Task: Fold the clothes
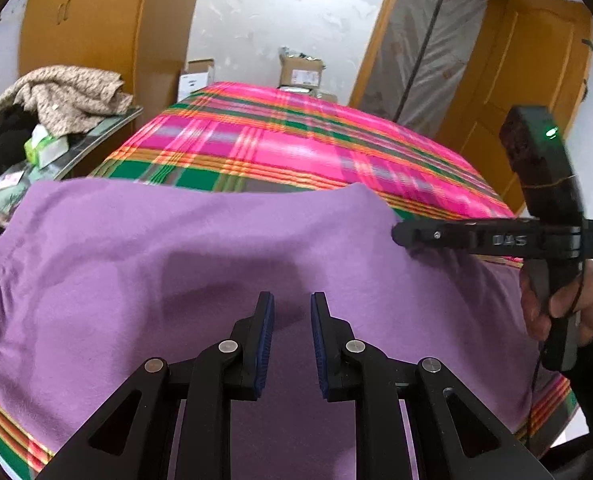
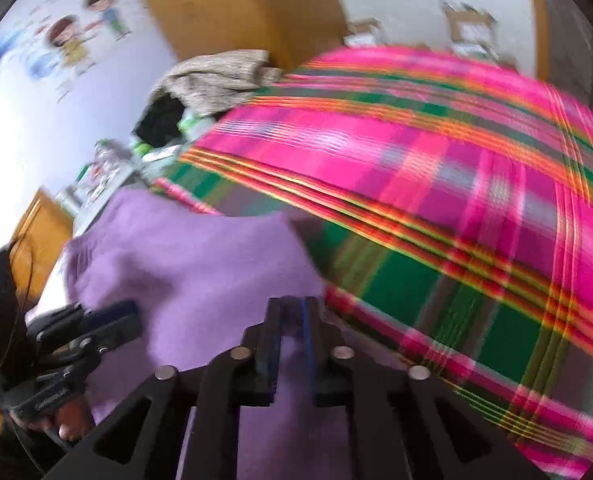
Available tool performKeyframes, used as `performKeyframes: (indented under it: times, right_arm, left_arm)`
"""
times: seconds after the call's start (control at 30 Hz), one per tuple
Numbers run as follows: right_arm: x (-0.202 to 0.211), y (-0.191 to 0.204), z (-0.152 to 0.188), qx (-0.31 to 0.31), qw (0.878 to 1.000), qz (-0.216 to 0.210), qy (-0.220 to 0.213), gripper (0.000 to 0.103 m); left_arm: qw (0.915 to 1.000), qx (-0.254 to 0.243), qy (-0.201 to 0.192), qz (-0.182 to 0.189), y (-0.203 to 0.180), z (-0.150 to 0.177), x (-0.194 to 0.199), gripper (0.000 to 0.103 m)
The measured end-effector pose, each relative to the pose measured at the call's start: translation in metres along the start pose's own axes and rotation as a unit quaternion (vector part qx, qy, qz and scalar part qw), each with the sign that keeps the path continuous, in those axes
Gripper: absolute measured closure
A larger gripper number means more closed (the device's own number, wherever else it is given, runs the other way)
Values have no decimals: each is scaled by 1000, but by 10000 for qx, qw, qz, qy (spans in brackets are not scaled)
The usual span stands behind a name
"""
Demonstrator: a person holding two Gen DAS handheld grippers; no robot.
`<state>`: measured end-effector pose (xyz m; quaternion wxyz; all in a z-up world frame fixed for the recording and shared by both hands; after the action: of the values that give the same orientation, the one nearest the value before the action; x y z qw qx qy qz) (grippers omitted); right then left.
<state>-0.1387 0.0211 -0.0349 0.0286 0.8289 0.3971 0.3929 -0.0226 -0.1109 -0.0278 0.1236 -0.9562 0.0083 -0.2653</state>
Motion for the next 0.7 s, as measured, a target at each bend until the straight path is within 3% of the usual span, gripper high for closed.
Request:
performKeyframes:
  times: [0.07,0.27,0.43,0.57,0.7]
  right_arm:
    - [4,-10,-3,-282,9996,-34,-57,102]
    - [55,-18,0,-214,9989,24,-407,96]
    - [75,-22,37,-19,9999,34,-98,96]
    - [85,-54,47,-364,9976,534,-246,102]
    - [112,-80,49,-621,9926,905,-526,96]
  left_arm:
    - [10000,39,26,-71,7,2,0,84]
    - [9998,105,-47,-154,17,2,8,84]
    - [9998,-28,-110,143,-1,-1,10,84]
    - [9993,-134,-54,354,-16,0,8,84]
    - [9985,-200,-32,506,-25,2,11,84]
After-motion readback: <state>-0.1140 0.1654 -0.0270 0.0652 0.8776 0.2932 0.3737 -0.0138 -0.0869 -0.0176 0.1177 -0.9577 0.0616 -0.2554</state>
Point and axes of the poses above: each gripper's, at about its wrist camera, not at the fingertips, and x roughly against the way its jaws point, y to its left, z to its underside, the point moved 5 cm from there along -x, roughly the way its jaws point, and after that the axes turned 14 degrees about -y, right-handed, at the moved point
